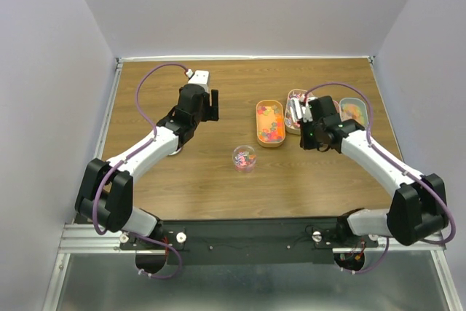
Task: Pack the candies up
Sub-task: Place the fake candies in the packing bottle.
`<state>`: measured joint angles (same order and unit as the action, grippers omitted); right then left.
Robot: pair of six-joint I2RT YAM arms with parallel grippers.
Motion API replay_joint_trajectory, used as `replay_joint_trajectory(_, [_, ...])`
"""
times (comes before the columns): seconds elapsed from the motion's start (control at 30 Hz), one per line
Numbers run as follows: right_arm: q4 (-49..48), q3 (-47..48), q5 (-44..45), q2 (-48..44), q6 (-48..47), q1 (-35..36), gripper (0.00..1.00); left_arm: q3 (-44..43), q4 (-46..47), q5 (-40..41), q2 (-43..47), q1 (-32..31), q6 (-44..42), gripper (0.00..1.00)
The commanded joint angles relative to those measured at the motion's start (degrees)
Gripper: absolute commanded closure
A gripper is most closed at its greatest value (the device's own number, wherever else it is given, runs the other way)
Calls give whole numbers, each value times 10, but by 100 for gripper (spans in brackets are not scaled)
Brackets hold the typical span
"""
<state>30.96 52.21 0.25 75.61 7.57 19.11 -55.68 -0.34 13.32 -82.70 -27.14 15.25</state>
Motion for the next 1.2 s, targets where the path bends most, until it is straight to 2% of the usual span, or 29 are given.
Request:
replay_joint_trajectory(0.0, [114, 54, -14, -1, 7, 68, 99, -7, 0, 19, -8, -2, -8, 21])
replay_joint_trajectory(0.37, [189, 106, -62, 63, 46, 232, 99, -5, -1, 40, 0, -3, -12, 21])
replay_joint_trajectory(0.47, [207, 111, -77, 74, 52, 253, 99, -5, -1, 44, 2, -3, -12, 21])
replay_joint_trajectory(0.8, [294, 166, -196, 134, 51, 269, 99, -7, -6, 51, 4, -3, -14, 21])
replay_joint_trajectory(1.17, [374, 212, -253, 195, 46, 269, 99, -9, -7, 60, 9, -2, -18, 21])
